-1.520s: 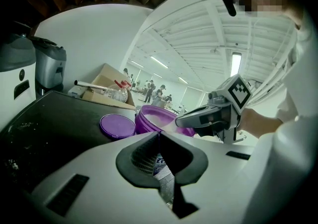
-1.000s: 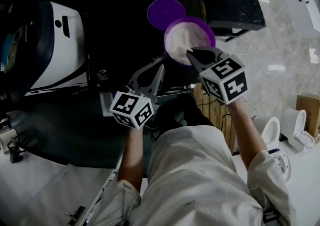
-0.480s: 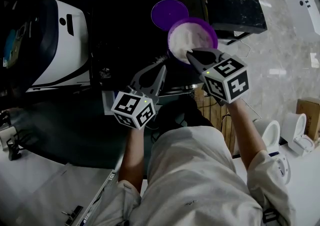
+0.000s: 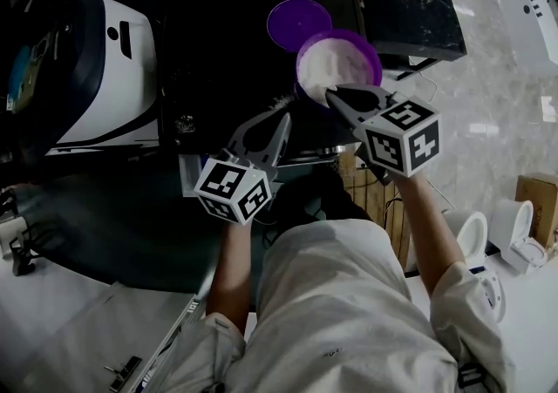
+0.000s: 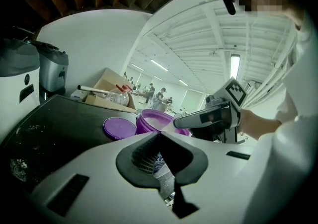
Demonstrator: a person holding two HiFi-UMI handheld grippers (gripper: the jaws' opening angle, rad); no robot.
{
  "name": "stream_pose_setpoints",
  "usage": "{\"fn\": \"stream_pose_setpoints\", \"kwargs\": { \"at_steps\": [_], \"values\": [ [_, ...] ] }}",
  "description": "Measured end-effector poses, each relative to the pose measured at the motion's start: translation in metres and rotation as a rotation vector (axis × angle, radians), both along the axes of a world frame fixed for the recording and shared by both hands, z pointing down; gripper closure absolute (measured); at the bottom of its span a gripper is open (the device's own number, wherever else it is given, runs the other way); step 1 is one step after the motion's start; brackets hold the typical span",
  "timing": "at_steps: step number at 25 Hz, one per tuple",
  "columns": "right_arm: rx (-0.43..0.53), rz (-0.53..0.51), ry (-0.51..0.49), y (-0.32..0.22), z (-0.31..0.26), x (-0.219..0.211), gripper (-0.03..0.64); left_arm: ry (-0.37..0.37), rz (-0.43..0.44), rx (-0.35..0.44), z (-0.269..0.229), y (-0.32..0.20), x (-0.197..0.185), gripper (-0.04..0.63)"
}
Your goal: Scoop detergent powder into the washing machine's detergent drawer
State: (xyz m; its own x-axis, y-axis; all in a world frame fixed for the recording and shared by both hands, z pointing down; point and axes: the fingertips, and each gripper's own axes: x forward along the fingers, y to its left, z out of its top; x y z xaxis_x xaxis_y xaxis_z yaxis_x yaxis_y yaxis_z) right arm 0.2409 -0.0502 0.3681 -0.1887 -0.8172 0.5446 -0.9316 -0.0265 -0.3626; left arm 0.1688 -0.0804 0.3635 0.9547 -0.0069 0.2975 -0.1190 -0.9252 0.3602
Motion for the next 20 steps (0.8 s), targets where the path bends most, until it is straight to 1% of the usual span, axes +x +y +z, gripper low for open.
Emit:
{"fn": "stream_pose_setpoints", "kwargs": {
  "at_steps": [5,12,15,20],
  "values": [
    [0.017,-0.014,-0.004,-0.002,-0.005,-0.005,0.606,0.003,-0.005,0.006,-0.003,-0.002,-0.002,0.574],
    [0.038,0.015,-0.064,-0.001,-0.006,-0.005,0.606,0.004,-0.003,0.009,-0.004,0.0,-0.005,0.574],
    [0.052,0.036,-0.102,-0.001,-0.008,-0.004,0.606,0.005,-0.002,0.011,-0.005,0.001,-0.006,0.574],
    [0.066,0.1,-0.159,0.001,-0.007,0.005,0.606,0.009,-0.003,0.015,-0.007,0.0,-0.005,0.574]
  ]
}}
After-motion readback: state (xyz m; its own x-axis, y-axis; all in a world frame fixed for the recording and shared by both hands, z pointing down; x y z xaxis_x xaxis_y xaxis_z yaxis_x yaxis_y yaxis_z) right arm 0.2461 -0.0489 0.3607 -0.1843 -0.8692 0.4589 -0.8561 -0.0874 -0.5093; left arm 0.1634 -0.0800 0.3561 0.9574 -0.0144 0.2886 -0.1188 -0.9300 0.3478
